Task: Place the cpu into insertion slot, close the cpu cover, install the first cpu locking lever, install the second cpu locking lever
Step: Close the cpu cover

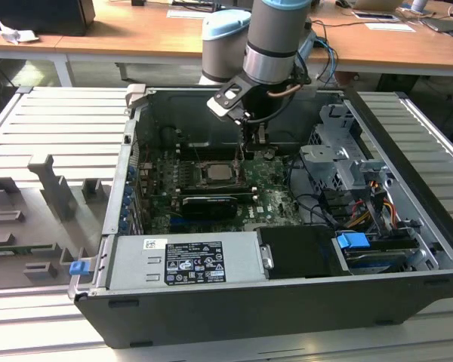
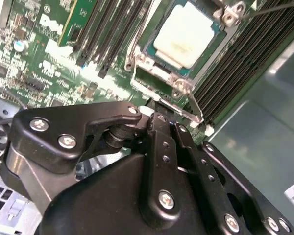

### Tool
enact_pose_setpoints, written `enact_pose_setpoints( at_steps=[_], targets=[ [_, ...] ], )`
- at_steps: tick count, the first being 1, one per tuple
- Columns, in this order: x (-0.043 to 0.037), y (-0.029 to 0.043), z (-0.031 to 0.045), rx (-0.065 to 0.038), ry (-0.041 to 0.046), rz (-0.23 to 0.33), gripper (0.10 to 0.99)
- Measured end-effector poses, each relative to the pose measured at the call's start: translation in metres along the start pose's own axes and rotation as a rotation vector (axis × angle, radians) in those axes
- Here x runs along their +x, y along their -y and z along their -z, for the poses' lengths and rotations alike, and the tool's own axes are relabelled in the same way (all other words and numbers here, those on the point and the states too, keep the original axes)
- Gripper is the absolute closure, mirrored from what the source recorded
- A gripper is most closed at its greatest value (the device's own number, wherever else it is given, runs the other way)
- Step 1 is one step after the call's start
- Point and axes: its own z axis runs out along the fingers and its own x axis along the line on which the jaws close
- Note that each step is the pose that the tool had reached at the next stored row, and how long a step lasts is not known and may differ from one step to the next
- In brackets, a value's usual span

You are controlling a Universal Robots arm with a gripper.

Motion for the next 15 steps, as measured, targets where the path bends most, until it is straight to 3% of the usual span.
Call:
enact_pose_setpoints(
  at_steps=[6,8,11,15],
  targets=[
    [0.0009,0.0213,-0.0058,-0.01,0.0011,0.0,0.98],
    [0.0017,0.0342,-0.0113,-0.018,0.0019,0.0,0.98],
    [0.0025,0.0458,-0.0159,-0.024,0.0021,0.0,0.98],
    [0.0024,0.0502,-0.023,-0.025,0.0021,0.002,0.98]
  ],
)
